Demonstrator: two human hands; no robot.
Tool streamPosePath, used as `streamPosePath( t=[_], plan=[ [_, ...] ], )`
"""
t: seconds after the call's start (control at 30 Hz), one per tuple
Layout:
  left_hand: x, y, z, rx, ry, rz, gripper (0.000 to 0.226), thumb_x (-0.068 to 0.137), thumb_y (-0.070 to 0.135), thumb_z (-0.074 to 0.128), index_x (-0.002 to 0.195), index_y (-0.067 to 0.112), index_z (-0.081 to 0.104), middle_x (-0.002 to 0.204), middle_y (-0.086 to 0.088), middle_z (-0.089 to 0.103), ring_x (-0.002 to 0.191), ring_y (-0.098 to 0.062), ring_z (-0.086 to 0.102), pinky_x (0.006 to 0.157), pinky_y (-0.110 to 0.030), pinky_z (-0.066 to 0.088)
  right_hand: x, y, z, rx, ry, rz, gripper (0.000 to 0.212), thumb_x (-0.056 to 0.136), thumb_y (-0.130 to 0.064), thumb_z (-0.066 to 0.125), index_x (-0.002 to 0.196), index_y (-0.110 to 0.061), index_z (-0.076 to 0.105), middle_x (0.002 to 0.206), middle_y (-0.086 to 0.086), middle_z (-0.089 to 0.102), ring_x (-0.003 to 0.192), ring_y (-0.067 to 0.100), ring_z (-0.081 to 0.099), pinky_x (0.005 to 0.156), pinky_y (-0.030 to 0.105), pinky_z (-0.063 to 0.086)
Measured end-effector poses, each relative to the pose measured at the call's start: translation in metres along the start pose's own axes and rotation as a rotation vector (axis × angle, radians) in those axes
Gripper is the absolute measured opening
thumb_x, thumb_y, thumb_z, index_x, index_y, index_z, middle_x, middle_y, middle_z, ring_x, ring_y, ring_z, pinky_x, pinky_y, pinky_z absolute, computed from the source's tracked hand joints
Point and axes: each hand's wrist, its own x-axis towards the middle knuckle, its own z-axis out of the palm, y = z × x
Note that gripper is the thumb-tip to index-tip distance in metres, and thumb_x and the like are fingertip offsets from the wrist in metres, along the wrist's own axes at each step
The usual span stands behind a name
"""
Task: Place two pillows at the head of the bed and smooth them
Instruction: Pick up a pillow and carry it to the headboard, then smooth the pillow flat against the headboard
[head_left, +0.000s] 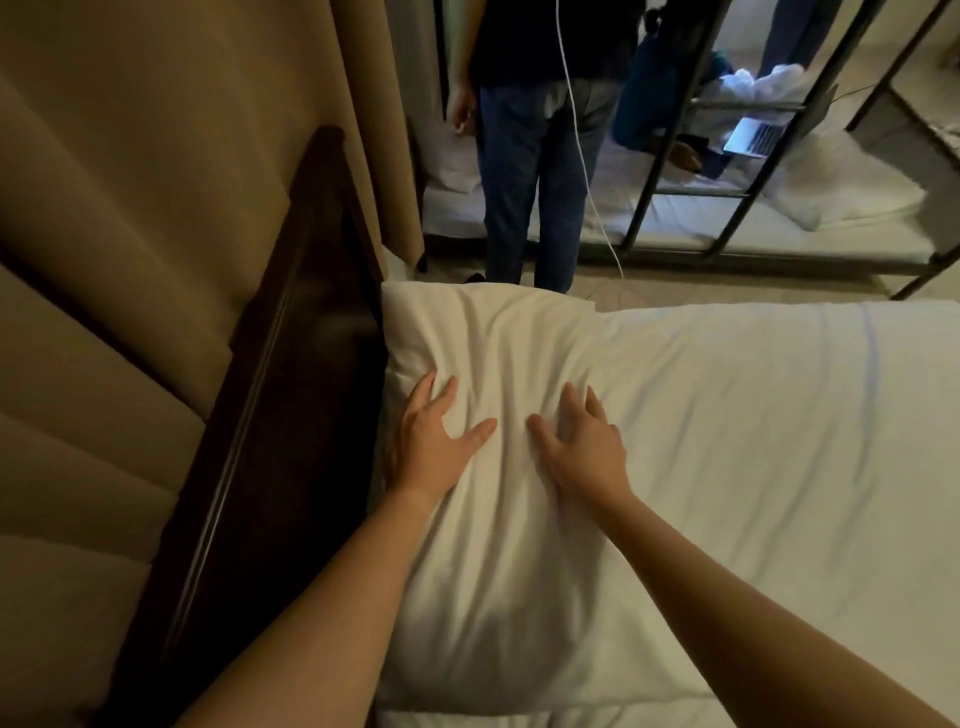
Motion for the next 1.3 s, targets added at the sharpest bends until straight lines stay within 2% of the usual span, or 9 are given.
streamPosePath(
  t=[0.27, 0.37, 0.57, 0.7, 0.8, 0.9, 1.1, 1.23, 1.3],
  plan=[
    [0.063, -0.058, 0.009, 0.003, 0.015, -0.019, 0.088, 0.080, 0.071, 0.076, 0.156, 0.033, 0.053, 0.171, 0.013, 0.030, 0.149, -0.026, 0.041, 0.119, -0.044, 0.041, 0.059, -0.015, 0.052, 0.006, -0.004, -0.001, 0.081, 0.098, -0.070, 0.051, 0.166, -0.031, 0.028, 0.175, 0.009, 0.022, 0.150, 0.046, 0.038, 0.119, 0.058, 0.036],
    [0.082, -0.080, 0.018, 0.010, 0.025, -0.014, 0.087, 0.080, 0.069, 0.078, 0.155, 0.032, 0.055, 0.171, 0.011, 0.031, 0.147, -0.028, 0.043, 0.119, -0.043, 0.041, 0.076, -0.011, 0.073, 0.013, -0.013, -0.008, 0.083, 0.099, -0.069, 0.054, 0.167, -0.030, 0.029, 0.175, 0.009, 0.022, 0.150, 0.046, 0.037, 0.121, 0.057, 0.035],
    [0.097, -0.133, 0.057, 0.037, -0.045, -0.063, 0.080, 0.086, 0.059, 0.079, 0.155, 0.026, 0.054, 0.172, -0.001, 0.027, 0.148, -0.039, 0.039, 0.121, -0.043, 0.032, 0.096, 0.013, 0.108, -0.028, -0.123, -0.002, 0.085, 0.098, -0.069, 0.057, 0.168, -0.031, 0.027, 0.177, 0.006, 0.018, 0.150, 0.047, 0.037, 0.122, 0.055, 0.033],
    [0.096, -0.155, 0.076, 0.123, -0.046, -0.123, 0.079, 0.089, 0.069, 0.067, 0.156, 0.030, 0.053, 0.172, 0.001, 0.024, 0.144, -0.046, 0.032, 0.124, -0.048, 0.030, 0.101, 0.028, 0.116, -0.164, -0.148, 0.015, 0.082, 0.097, -0.078, 0.048, 0.166, -0.042, 0.024, 0.178, 0.001, 0.013, 0.149, 0.045, 0.036, 0.120, 0.057, 0.033],
    [0.098, -0.144, 0.080, 0.238, 0.071, -0.072, 0.076, 0.091, 0.071, 0.054, 0.156, 0.033, 0.051, 0.171, -0.005, 0.027, 0.154, -0.043, 0.018, 0.128, -0.057, 0.021, 0.108, 0.026, 0.113, -0.254, -0.034, -0.004, 0.076, 0.101, -0.075, 0.039, 0.167, -0.040, 0.022, 0.179, 0.002, 0.008, 0.158, 0.038, 0.020, 0.123, 0.060, 0.023],
    [0.117, -0.128, 0.082, 0.261, 0.163, 0.014, 0.069, 0.099, 0.064, 0.044, 0.161, 0.032, 0.044, 0.173, -0.006, 0.025, 0.159, -0.034, 0.014, 0.129, -0.056, 0.018, 0.128, 0.014, 0.115, -0.308, 0.006, -0.104, 0.078, 0.105, -0.073, 0.029, 0.171, -0.039, 0.007, 0.179, 0.003, -0.003, 0.164, 0.033, 0.003, 0.130, 0.055, 0.009],
    [0.159, -0.129, 0.109, 0.233, 0.021, 0.092, 0.064, 0.109, 0.057, 0.034, 0.169, 0.037, 0.020, 0.179, -0.004, 0.000, 0.163, -0.026, -0.005, 0.133, -0.048, 0.002, 0.180, -0.011, 0.146, -0.260, -0.044, -0.193, 0.073, 0.107, -0.071, 0.020, 0.169, -0.042, -0.005, 0.178, 0.000, -0.012, 0.164, 0.029, -0.009, 0.132, 0.051, -0.001],
    [0.162, -0.164, 0.122, 0.283, 0.020, 0.063, 0.066, 0.108, 0.062, 0.029, 0.169, 0.042, 0.015, 0.179, 0.000, 0.002, 0.163, -0.027, -0.003, 0.132, -0.047, 0.002, 0.190, 0.014, 0.157, -0.298, -0.072, -0.216, 0.069, 0.108, -0.068, 0.012, 0.169, -0.040, -0.005, 0.178, -0.005, -0.010, 0.164, 0.024, -0.010, 0.132, 0.048, -0.005],
    [0.160, -0.181, 0.127, 0.290, 0.032, 0.044, 0.068, 0.105, 0.066, 0.025, 0.168, 0.044, 0.013, 0.178, 0.001, 0.004, 0.163, -0.027, 0.000, 0.132, -0.048, 0.004, 0.190, 0.035, 0.158, -0.335, -0.052, -0.166, 0.068, 0.108, -0.068, 0.010, 0.169, -0.043, -0.005, 0.178, -0.009, -0.008, 0.164, 0.022, -0.009, 0.132, 0.050, -0.004]
  ],
)
